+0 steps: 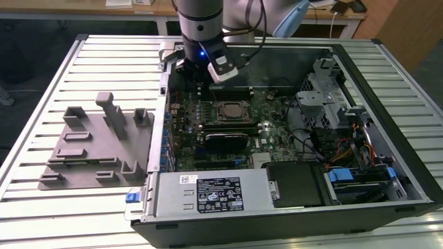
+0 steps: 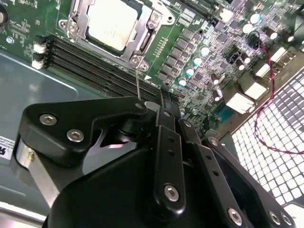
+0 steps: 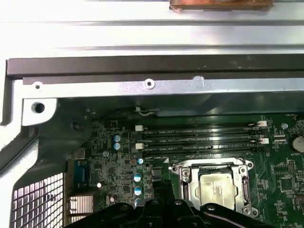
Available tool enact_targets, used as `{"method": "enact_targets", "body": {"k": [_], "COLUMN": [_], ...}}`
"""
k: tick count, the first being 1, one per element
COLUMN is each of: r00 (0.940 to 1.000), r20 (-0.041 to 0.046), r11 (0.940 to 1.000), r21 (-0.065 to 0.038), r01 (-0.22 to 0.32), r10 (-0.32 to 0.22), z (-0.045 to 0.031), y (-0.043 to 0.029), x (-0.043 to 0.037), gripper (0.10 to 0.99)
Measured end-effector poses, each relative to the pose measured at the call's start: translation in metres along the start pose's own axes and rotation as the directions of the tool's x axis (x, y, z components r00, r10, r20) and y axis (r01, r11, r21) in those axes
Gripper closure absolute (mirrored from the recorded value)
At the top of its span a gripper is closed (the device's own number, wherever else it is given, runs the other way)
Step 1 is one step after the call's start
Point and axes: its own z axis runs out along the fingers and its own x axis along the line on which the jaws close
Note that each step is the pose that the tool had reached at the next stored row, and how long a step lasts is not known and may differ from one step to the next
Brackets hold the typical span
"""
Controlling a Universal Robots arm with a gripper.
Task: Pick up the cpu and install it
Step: 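Install the first cpu locking lever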
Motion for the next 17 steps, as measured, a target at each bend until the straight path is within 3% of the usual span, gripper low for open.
{"method": "enact_targets", "body": {"k": [5, 17], "r00": [1.0, 0.9998], "r20": [0.0048, 0.0182], "r11": [0.9999, 0.9963], "r21": [-0.015, -0.085], "r01": [0.001, 0.006], "r10": [-0.001, -0.005], "z": [-0.0001, 0.001], "y": [-0.001, -0.0032], "x": [0.0018, 0.0065], "gripper": [0.98, 0.98]}}
